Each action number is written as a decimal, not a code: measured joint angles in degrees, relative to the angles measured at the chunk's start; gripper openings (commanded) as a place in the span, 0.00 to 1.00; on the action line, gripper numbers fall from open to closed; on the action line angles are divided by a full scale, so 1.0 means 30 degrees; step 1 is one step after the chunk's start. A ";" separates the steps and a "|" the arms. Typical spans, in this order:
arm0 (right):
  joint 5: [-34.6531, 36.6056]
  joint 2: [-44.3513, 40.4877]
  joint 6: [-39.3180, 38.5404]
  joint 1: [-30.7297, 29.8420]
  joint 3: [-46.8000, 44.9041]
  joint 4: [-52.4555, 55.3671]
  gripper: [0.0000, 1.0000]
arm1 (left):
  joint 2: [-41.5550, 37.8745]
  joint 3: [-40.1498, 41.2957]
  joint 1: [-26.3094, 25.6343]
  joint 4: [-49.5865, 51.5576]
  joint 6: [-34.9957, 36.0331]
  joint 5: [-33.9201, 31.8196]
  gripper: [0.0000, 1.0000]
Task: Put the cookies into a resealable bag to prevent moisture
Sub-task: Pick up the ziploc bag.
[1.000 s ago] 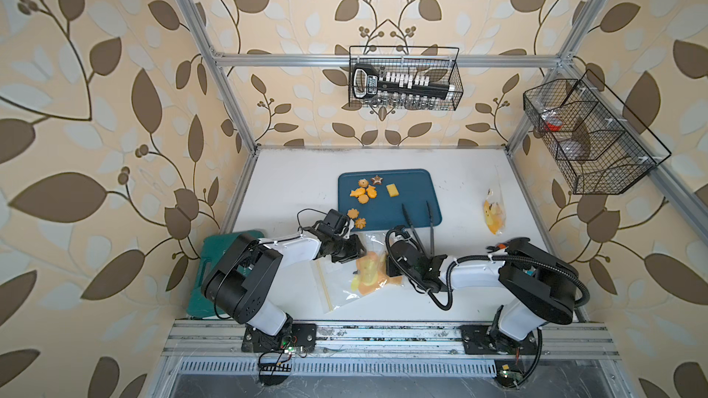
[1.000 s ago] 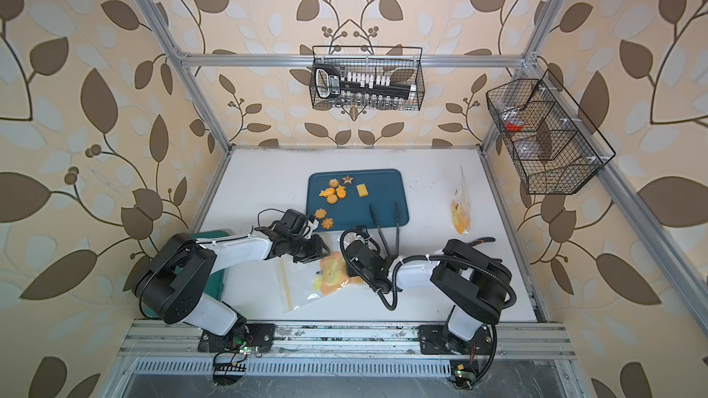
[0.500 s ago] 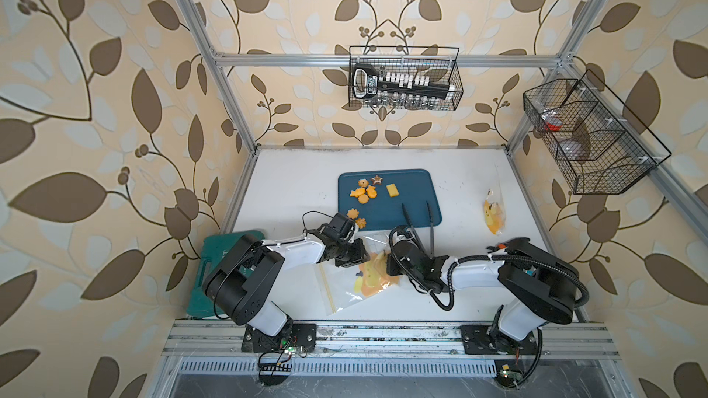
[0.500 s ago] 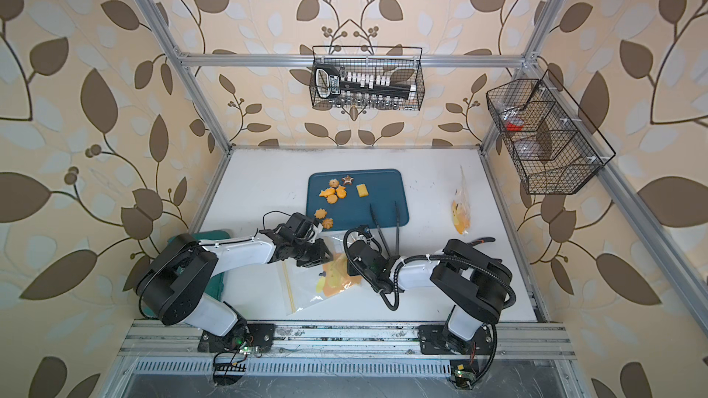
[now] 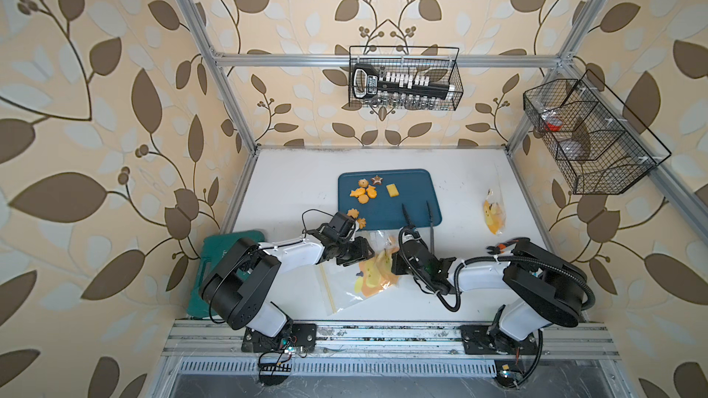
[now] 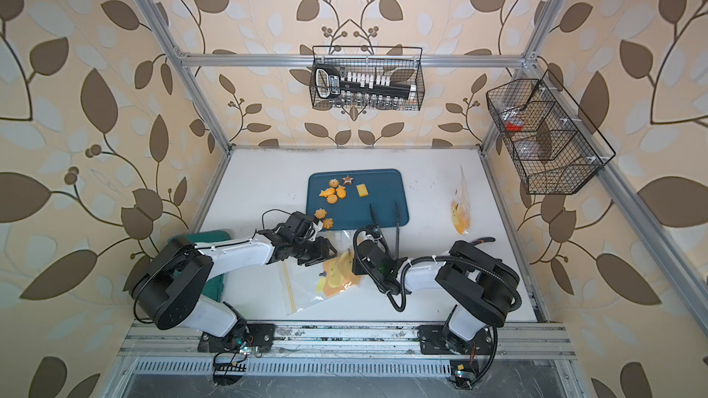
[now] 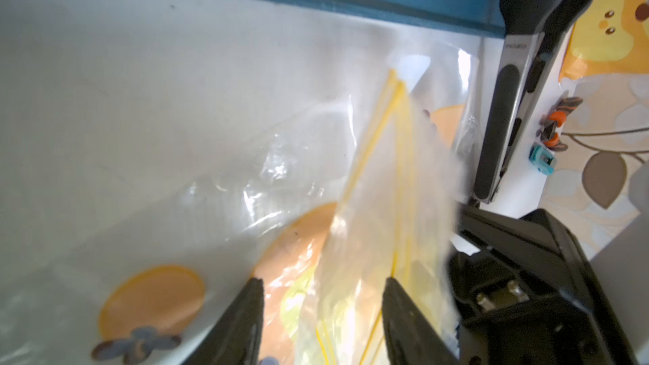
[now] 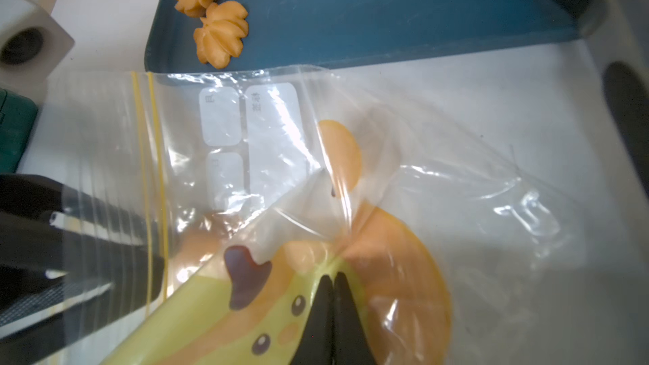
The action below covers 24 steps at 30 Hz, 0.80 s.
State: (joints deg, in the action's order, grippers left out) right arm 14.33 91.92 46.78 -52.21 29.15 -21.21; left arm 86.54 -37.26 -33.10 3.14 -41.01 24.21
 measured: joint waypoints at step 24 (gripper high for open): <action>-0.0211 -0.0823 0.0175 0.0415 -0.1020 -0.0474 0.00 | -0.0619 0.0160 -0.0867 -0.0437 -0.0874 -0.1596 0.00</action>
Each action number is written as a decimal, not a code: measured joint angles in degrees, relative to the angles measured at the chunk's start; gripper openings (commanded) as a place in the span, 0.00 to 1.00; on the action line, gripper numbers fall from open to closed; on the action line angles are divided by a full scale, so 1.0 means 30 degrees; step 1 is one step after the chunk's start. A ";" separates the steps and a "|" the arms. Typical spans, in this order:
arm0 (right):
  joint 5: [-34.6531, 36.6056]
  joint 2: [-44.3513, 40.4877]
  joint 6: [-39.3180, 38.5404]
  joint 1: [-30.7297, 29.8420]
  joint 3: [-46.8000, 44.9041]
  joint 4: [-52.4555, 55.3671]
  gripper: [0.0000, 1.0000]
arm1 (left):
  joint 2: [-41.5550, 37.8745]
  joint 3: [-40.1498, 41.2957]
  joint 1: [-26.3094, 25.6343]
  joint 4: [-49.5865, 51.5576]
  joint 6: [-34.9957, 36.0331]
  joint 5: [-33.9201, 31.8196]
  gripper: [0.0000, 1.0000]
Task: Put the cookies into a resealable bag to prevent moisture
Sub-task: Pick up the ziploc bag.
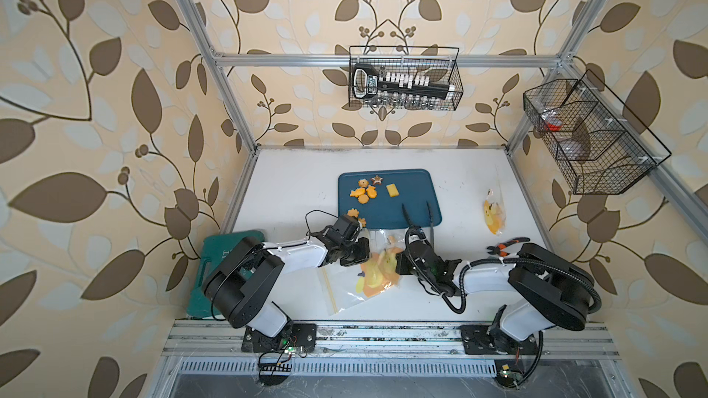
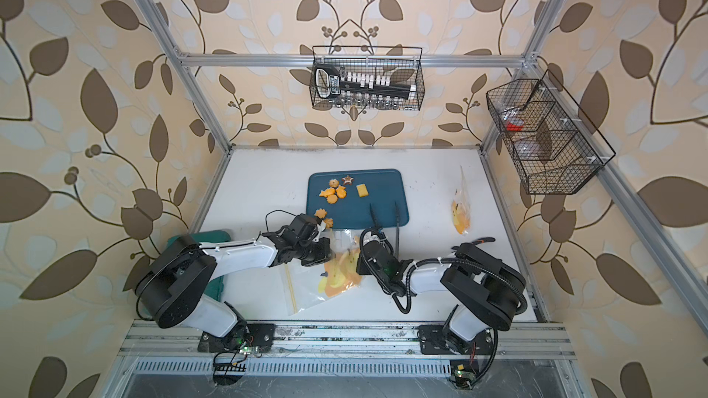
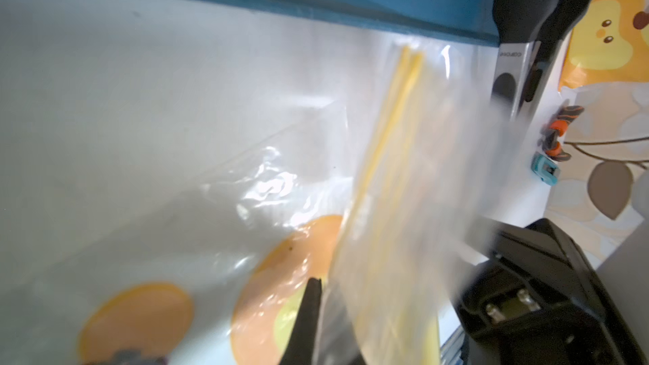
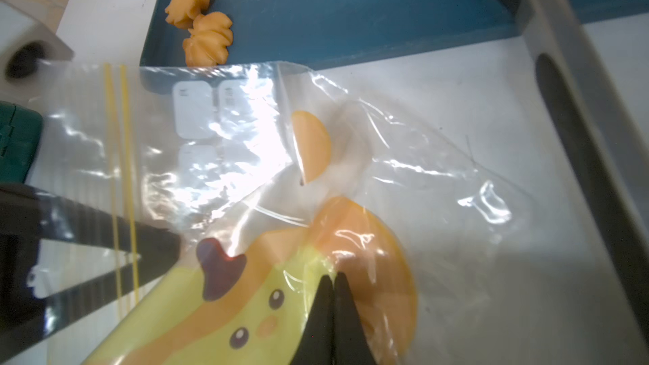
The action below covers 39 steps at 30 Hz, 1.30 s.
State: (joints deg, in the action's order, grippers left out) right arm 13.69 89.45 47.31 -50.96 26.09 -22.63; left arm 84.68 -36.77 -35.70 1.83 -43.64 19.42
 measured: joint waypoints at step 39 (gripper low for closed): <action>0.4364 -0.9253 -0.4255 0.2528 -0.1304 0.6921 0.99 | 0.3155 -1.4834 0.5770 2.0298 0.7249 -0.8342 0.00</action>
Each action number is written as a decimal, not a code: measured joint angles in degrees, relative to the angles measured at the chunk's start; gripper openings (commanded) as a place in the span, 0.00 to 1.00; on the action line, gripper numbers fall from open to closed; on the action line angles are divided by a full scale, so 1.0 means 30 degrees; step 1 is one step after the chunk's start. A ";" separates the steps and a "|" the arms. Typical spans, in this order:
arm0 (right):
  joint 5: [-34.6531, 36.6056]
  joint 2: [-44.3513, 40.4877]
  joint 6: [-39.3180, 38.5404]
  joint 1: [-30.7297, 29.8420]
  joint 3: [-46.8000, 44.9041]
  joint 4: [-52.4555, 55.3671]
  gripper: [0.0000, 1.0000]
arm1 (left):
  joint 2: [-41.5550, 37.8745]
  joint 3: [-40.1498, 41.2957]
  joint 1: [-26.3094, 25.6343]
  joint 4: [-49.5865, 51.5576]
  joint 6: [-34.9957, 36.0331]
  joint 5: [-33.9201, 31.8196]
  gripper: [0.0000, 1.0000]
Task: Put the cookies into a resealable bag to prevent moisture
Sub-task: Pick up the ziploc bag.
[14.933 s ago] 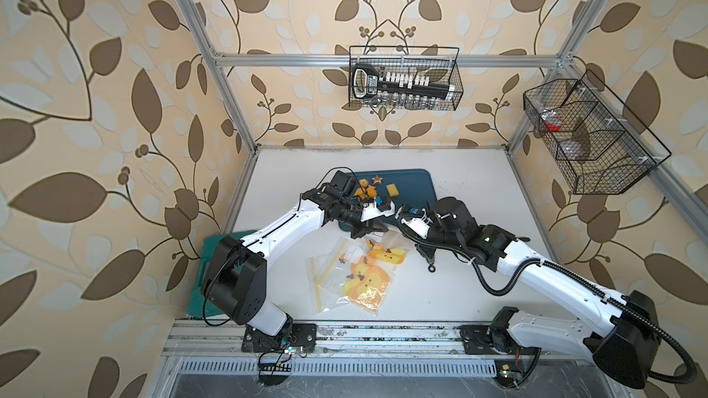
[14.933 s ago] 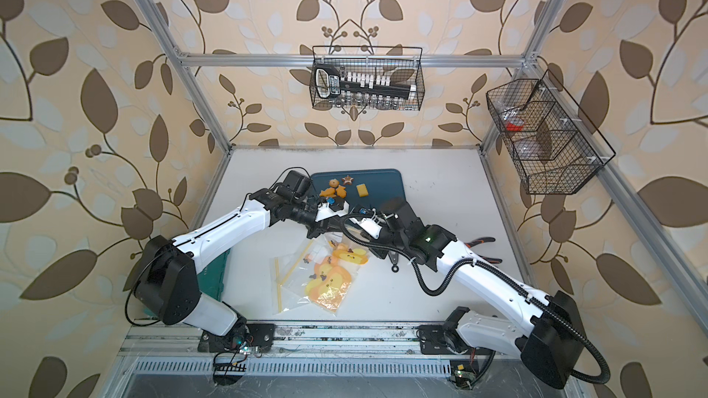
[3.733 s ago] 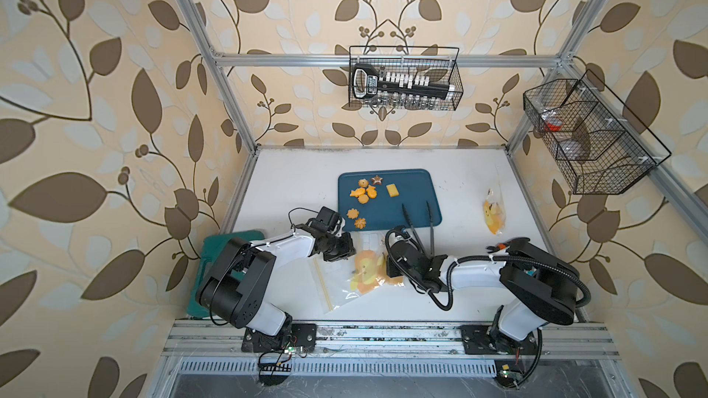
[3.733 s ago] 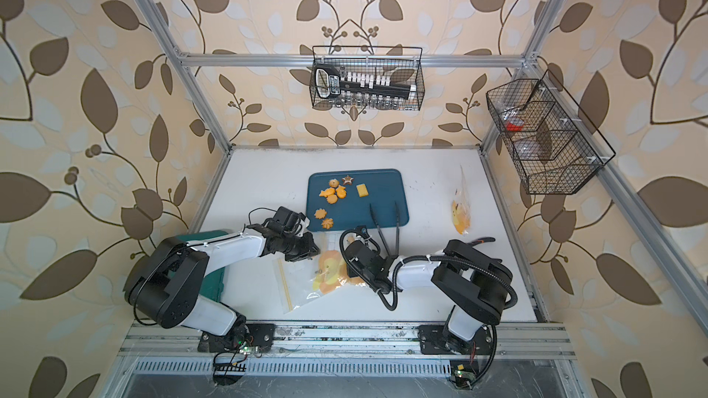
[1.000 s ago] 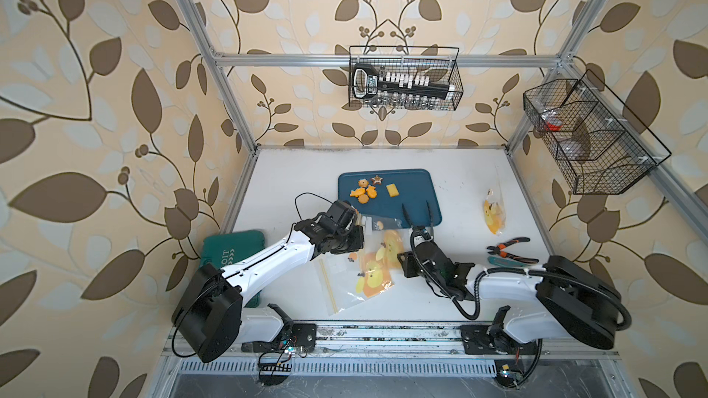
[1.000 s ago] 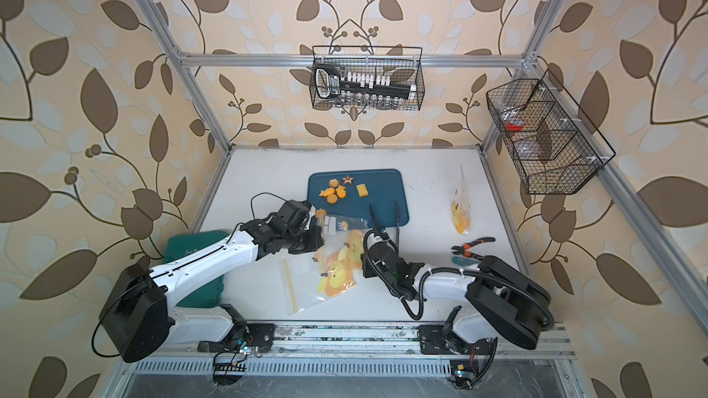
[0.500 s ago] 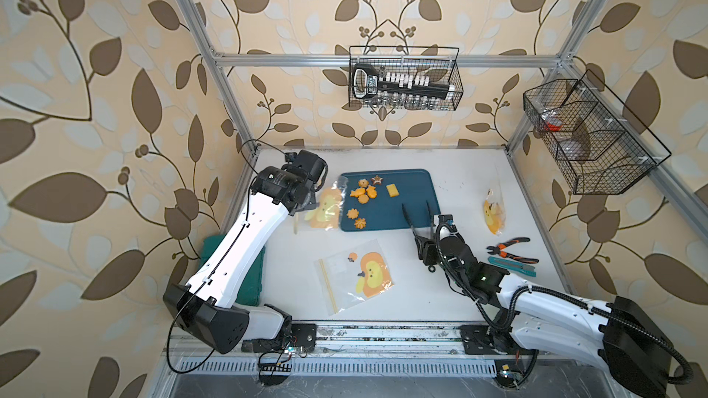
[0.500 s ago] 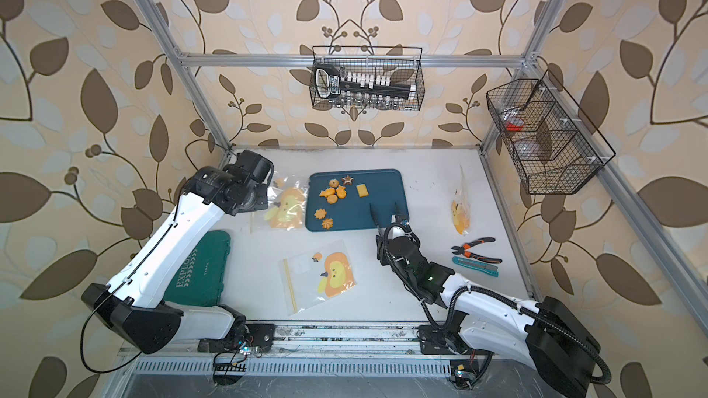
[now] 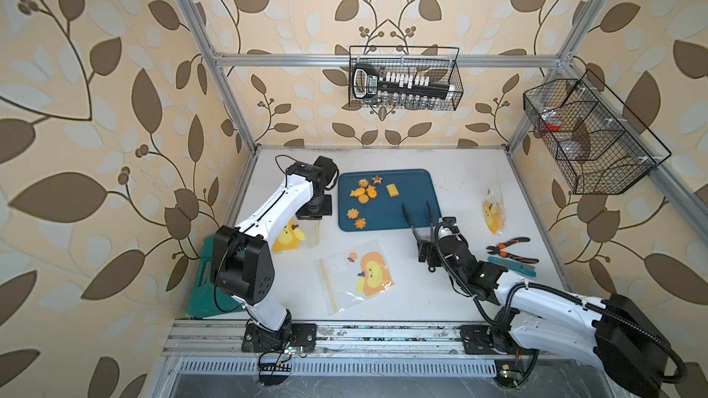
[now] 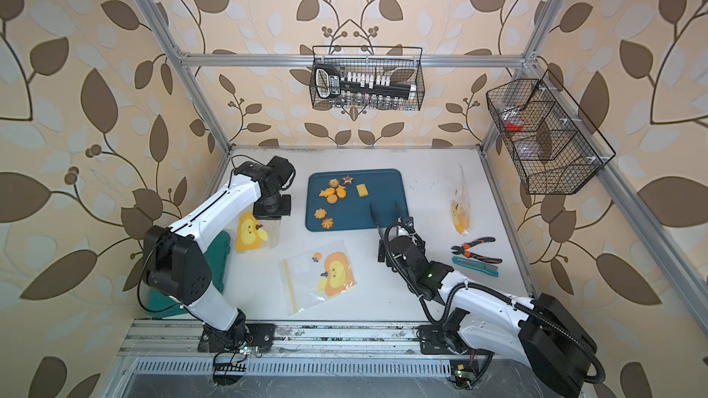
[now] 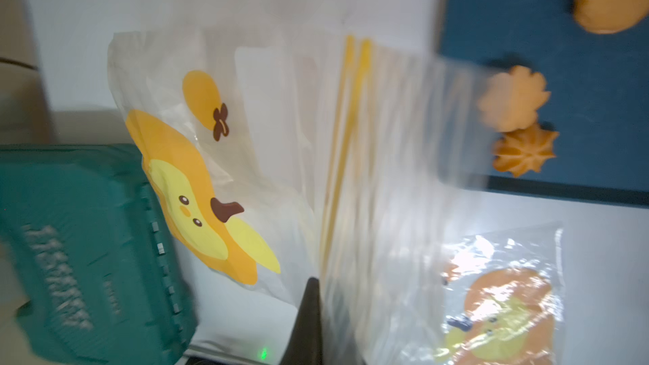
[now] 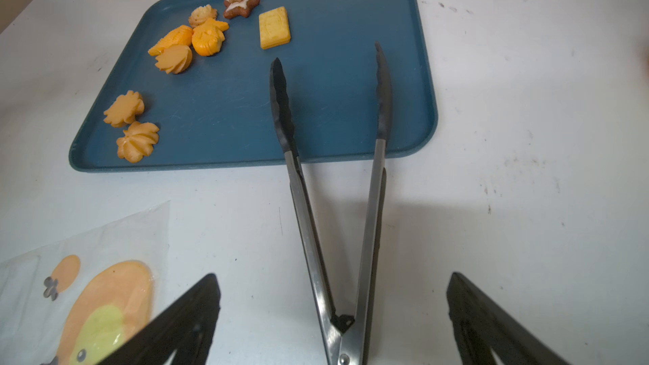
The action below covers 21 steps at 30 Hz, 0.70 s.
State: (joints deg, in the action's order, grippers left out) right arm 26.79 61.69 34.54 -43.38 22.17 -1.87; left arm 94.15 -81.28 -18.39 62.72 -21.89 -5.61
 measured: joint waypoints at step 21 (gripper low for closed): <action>-0.1574 0.4881 -0.0022 0.0750 0.0393 -0.1647 0.93 | -0.2018 0.6084 0.0000 -0.8663 -0.3235 0.5238 0.00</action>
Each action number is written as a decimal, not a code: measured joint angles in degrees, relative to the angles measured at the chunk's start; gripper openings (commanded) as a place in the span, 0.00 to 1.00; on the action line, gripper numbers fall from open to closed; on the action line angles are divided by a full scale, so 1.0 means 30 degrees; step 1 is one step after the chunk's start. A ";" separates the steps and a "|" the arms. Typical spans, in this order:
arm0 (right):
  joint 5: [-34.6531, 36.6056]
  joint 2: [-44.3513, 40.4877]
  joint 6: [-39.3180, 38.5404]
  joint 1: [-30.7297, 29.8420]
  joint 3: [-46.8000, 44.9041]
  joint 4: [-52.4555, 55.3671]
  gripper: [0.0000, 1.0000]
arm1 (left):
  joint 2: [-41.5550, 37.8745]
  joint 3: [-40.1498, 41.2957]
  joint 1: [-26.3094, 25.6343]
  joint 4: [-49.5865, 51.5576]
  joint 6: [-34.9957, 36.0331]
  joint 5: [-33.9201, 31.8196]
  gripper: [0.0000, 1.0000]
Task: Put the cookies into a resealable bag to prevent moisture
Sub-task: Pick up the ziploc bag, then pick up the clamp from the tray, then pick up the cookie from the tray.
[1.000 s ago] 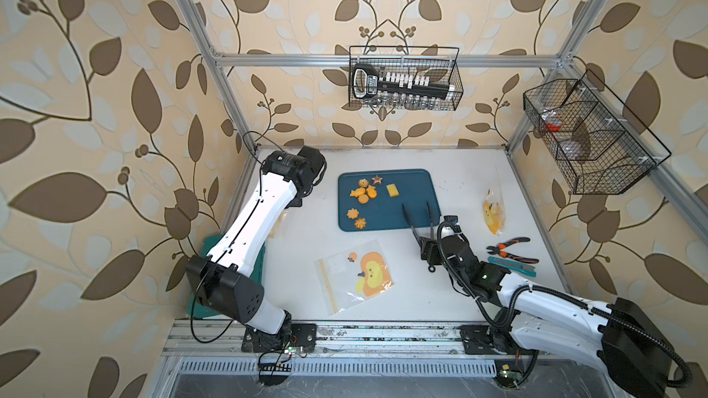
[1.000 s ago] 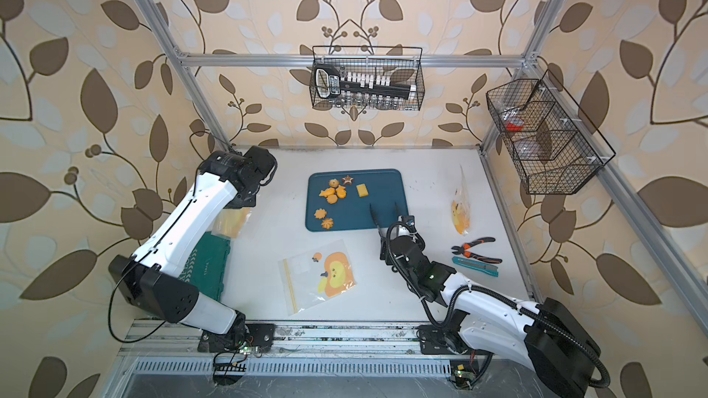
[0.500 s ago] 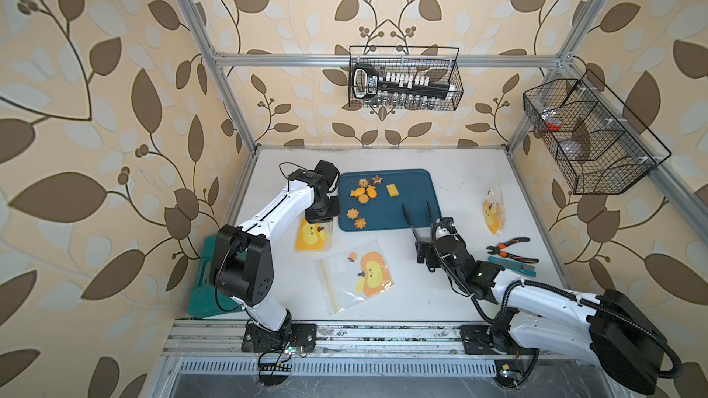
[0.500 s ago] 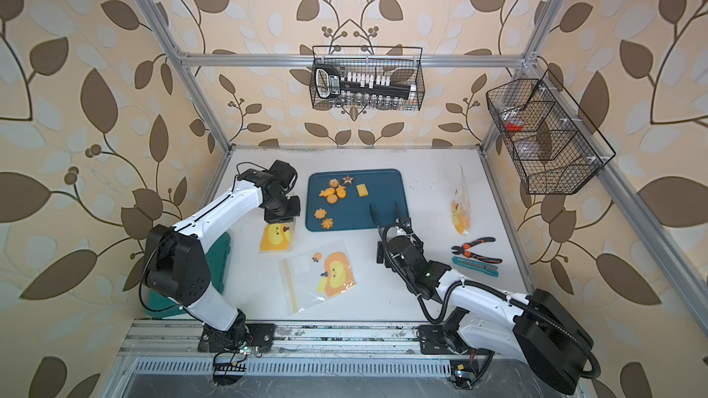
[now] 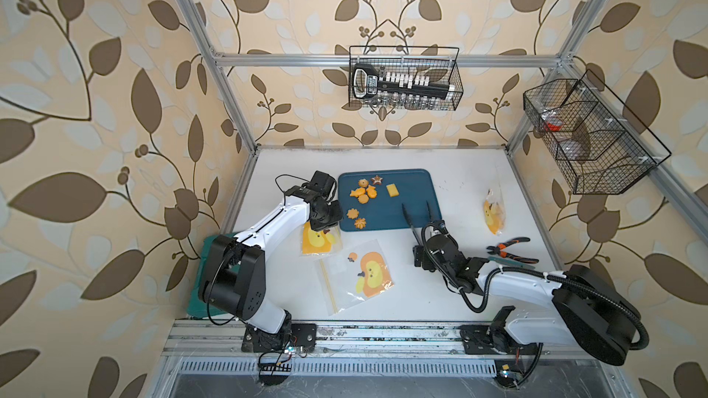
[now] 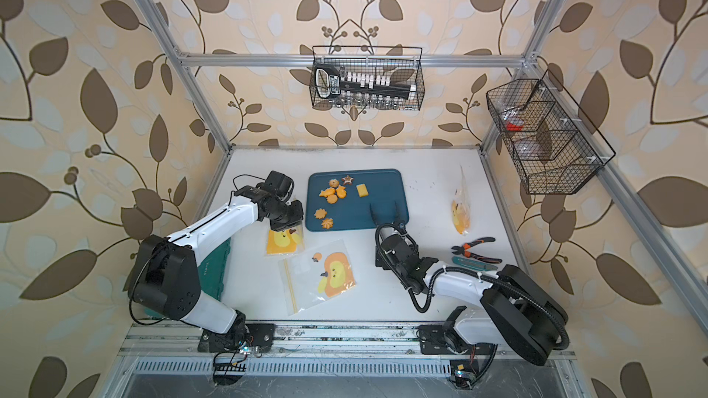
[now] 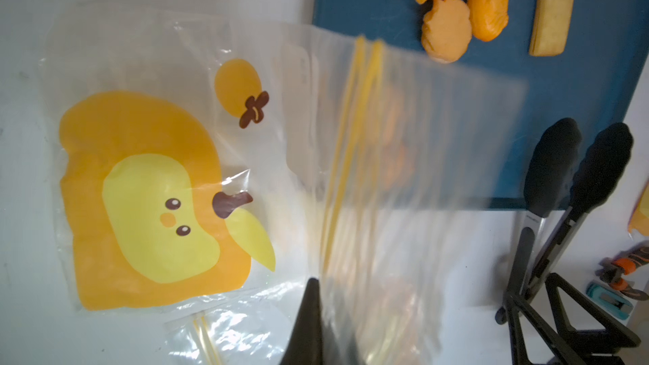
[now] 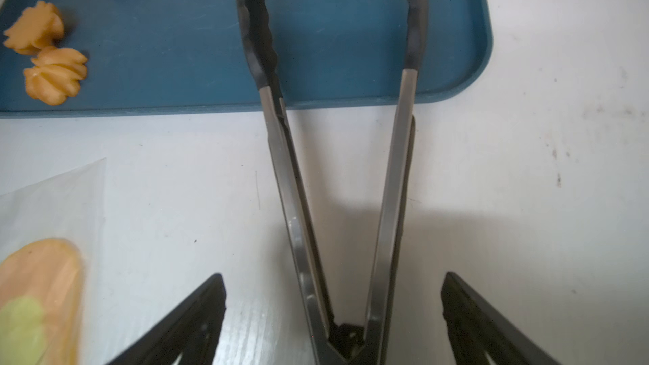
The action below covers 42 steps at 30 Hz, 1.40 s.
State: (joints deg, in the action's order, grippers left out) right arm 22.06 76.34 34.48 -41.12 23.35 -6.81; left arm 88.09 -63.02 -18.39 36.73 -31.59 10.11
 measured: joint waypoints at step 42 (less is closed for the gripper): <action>-0.2514 -0.0335 -0.4211 -0.0415 0.5151 0.4379 0.55 | 0.0590 0.1916 0.0000 -0.4801 0.1326 -0.0051 0.00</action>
State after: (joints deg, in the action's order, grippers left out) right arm 14.52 75.33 21.85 -42.37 38.81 6.33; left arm 89.86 -57.28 -18.39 22.33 -27.62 9.96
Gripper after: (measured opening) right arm 0.552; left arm 0.047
